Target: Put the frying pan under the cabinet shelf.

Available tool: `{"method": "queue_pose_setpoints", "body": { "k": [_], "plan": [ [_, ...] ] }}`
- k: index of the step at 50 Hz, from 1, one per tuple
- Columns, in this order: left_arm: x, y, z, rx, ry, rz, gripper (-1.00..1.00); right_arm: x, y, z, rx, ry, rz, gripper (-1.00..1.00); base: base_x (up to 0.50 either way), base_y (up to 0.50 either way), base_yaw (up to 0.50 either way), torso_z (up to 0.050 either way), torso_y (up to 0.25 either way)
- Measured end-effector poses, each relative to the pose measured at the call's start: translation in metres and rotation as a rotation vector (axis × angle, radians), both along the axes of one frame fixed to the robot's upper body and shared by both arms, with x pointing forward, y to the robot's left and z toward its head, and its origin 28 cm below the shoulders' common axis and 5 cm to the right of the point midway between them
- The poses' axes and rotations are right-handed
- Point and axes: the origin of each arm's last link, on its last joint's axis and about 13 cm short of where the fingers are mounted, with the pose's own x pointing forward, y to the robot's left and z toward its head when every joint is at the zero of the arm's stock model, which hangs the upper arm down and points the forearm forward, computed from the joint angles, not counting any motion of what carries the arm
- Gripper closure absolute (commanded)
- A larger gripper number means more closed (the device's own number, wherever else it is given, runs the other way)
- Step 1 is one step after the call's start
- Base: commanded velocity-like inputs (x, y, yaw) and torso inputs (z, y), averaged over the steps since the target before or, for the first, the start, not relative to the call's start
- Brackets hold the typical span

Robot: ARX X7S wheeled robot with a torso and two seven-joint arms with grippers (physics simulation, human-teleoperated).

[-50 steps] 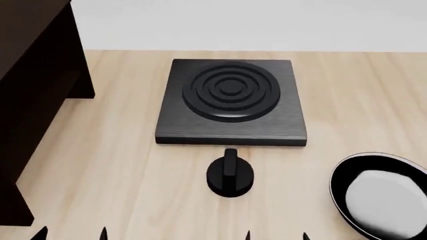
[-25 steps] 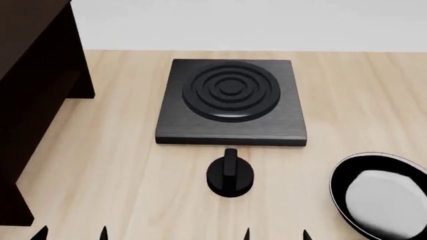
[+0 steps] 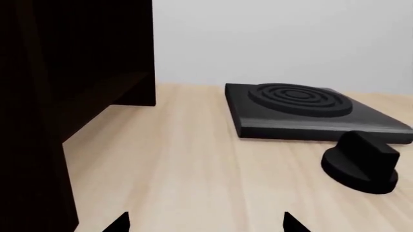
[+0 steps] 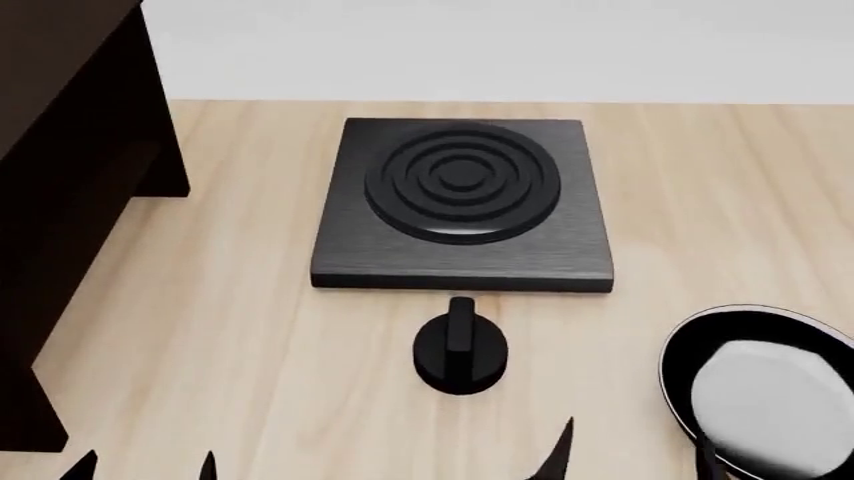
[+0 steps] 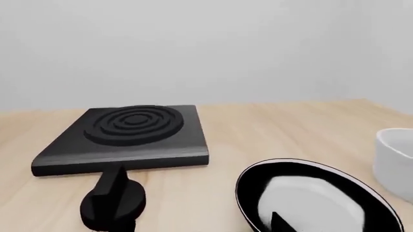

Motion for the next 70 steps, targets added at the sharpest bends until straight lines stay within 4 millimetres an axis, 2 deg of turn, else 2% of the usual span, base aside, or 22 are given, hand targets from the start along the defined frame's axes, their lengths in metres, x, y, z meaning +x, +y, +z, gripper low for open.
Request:
{"method": "queue_pose_setpoints", "body": {
  "k": [10,20,26,36,48,57,70],
  "plan": [
    [-0.001,-0.001,0.003,-0.002,0.003,-0.010,-1.00,-0.007,-0.020,0.029,0.009,0.094,-0.110,-1.00,0.00,0.00,0.00,0.000,0.000],
    [-0.003,-0.004,0.012,0.012,-0.009,-0.013,-1.00,-0.019,-0.041,0.040,0.011,0.214,-0.179,-1.00,0.00,0.00,0.00,0.000,0.000],
    [-0.004,-0.007,0.028,-0.013,-0.014,-0.013,-1.00,-0.024,-0.052,0.042,0.030,0.272,-0.210,-1.00,0.00,0.00,0.00,0.000,0.000],
    [-0.002,-0.009,0.068,-0.043,-0.024,-0.020,-1.00,-0.028,-0.067,0.044,0.048,0.352,-0.237,-1.00,0.00,0.00,0.00,0.000,0.000],
    [-0.007,-0.011,0.098,-0.036,0.004,-0.041,-1.00,-0.022,-0.081,0.043,0.077,0.428,-0.238,-1.00,0.00,0.00,0.00,0.000,0.000],
    [-0.010,-0.013,0.103,-0.022,0.023,-0.054,-1.00,-0.013,-0.086,0.041,0.097,0.469,-0.225,-1.00,0.00,0.00,0.00,0.000,0.000],
    [-0.012,-0.014,0.104,-0.011,0.047,-0.068,-1.00,0.015,-0.086,0.046,0.106,0.515,-0.187,-1.00,0.00,0.00,0.00,0.000,0.000]
  ]
}}
